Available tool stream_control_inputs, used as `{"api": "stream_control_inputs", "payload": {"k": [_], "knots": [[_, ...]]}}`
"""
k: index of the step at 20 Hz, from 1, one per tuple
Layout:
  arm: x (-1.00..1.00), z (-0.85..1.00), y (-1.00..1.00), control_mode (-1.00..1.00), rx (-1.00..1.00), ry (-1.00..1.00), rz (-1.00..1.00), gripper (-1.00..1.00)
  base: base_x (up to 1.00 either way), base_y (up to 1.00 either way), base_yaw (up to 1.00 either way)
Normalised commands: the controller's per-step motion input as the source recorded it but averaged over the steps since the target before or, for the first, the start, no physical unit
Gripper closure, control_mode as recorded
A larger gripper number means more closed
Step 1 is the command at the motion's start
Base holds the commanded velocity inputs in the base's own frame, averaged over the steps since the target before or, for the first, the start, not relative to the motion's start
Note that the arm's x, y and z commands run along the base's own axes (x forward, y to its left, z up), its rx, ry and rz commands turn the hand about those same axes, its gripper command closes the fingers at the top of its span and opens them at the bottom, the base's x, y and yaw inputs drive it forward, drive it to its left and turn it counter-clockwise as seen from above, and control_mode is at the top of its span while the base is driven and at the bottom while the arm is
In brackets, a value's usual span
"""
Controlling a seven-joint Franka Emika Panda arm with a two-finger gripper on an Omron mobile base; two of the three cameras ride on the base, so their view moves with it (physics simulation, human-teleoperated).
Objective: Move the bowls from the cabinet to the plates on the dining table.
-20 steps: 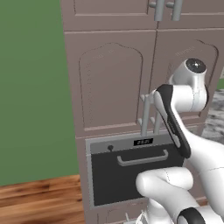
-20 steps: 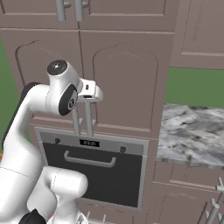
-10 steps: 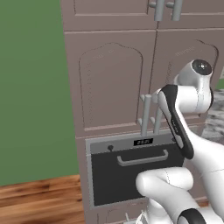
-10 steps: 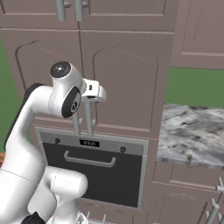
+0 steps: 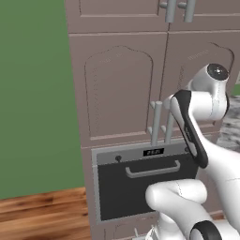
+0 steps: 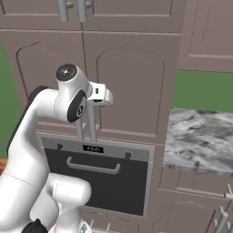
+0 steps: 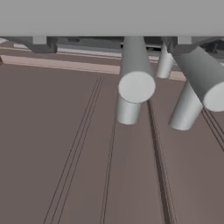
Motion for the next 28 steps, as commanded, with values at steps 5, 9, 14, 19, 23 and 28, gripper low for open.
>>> {"api": "stream_control_inputs", "payload": {"k": [5, 9, 14, 19, 23, 28], "knots": [[0.29, -0.02, 0.00, -1.00, 0.01, 0.00, 0.00, -1.00, 0.00, 0.00, 0.00], [0.36, -0.09, 0.00, -1.00, 0.00, 0.00, 0.00, -1.00, 0.00, 0.00, 0.00], [0.18, -0.22, 0.00, -1.00, 0.01, 0.00, 0.00, -1.00, 0.00, 0.00, 0.00], [0.02, -0.28, 0.00, -1.00, 0.01, 0.00, 0.00, -1.00, 0.00, 0.00, 0.00], [0.14, -0.18, 0.00, -1.00, 0.00, 0.00, 0.00, -1.00, 0.00, 0.00, 0.00], [0.07, -0.32, 0.13, -1.00, 0.00, 0.00, 0.00, -1.00, 0.00, 0.00, 0.00]]}}
